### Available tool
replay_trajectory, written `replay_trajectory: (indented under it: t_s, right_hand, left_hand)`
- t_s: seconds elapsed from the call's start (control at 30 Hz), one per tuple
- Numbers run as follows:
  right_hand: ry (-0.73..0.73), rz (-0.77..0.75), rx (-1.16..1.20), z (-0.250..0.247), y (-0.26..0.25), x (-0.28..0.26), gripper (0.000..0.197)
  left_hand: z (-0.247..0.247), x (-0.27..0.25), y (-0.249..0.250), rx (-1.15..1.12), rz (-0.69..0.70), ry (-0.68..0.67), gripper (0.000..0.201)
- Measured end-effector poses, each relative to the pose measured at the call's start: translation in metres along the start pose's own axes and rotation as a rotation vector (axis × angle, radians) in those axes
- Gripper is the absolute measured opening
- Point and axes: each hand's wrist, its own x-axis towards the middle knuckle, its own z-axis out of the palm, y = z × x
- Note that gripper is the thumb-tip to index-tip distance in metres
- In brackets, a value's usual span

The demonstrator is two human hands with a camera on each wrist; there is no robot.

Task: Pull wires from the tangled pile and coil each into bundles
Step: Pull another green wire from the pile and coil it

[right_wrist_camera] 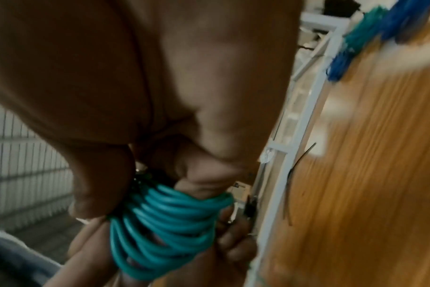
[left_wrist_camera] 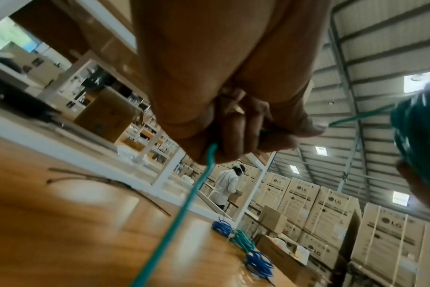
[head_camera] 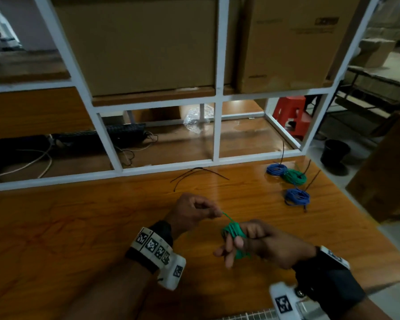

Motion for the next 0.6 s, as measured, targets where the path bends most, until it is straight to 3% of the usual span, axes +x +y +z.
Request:
replay_trajectory:
  t_s: [0.1, 0.17, 0.2, 0.27, 0.33, 0.37, 0.4, 0.47, 0.53, 0.6]
  right_hand:
    - [0.098, -0.193, 0.349, 0.012, -0.023, 0.005, 0.024]
    - [0.299, -0.32, 0.632, 0.012, -0.027, 0.014, 0.025]
    - [0.438, -0.358, 0.656, 0.007, -0.026, 0.019, 0.025]
    - [0.751, -0.37, 0.358, -0.01, -0.016, 0.031, 0.025]
    - [1.017, -0.218, -0.302, -0.032, -0.001, 0.036, 0.022]
    - [1.063, -0.067, -0.624, -0.042, 0.009, 0.034, 0.021]
    - [1.037, 0.088, -0.863, -0.049, 0.019, 0.032, 0.019]
    - [0.831, 0.311, -1.092, -0.055, 0.039, 0.023, 0.01]
    - [0.627, 0.393, -1.099, -0.051, 0.056, 0.01, 0.012]
    - [0.491, 0.384, -1.005, -0.041, 0.065, 0.0, 0.032]
  left_hand:
    - [0.021, -0.007, -0.004, -0.279, -0.06, -0.076, 0.028]
    - [0.043, -0.008, -0.011, -0.352, -0.099, -0.033, 0.021]
    - [0.056, -0.009, -0.013, -0.358, -0.132, -0.013, 0.02]
    - [0.079, -0.013, -0.019, -0.3, -0.179, -0.002, 0.022]
    - [0.091, -0.02, -0.025, -0.18, -0.201, -0.014, 0.026]
    - [0.091, -0.022, -0.032, -0.118, -0.208, -0.012, 0.029]
    - [0.088, -0.023, -0.04, -0.057, -0.205, 0.008, 0.033]
    - [0.076, -0.024, -0.052, 0.024, -0.192, 0.066, 0.035]
    - [0.061, -0.023, -0.057, 0.059, -0.181, 0.077, 0.028]
    - [0.049, -0.022, -0.051, 0.107, -0.163, 0.088, 0.026]
